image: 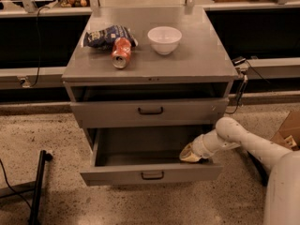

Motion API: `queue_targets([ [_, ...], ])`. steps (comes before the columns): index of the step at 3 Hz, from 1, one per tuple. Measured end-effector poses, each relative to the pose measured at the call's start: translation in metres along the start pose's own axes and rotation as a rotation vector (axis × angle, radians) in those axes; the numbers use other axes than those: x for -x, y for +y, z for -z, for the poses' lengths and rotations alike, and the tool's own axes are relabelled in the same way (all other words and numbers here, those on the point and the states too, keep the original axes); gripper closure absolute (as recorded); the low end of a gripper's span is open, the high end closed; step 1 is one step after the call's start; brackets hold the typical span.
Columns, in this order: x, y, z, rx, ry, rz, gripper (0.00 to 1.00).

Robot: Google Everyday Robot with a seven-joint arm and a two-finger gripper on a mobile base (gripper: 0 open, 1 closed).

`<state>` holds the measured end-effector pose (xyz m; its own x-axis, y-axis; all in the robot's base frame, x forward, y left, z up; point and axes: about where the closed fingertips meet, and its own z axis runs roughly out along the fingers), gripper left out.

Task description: Open middle drawer

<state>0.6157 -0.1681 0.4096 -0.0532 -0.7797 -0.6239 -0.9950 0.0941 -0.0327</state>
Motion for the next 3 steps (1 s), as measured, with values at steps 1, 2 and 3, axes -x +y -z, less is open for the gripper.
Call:
queue_targets([
  [1,-0.011,0.034,0.010,0.034,0.025,-0.067,1.00],
  [2,-0.011,0.034,0.010,0.034,0.026,-0.067,1.00],
  [3,-0.007,0.052,0.027,0.051,0.020,0.017,1.00],
])
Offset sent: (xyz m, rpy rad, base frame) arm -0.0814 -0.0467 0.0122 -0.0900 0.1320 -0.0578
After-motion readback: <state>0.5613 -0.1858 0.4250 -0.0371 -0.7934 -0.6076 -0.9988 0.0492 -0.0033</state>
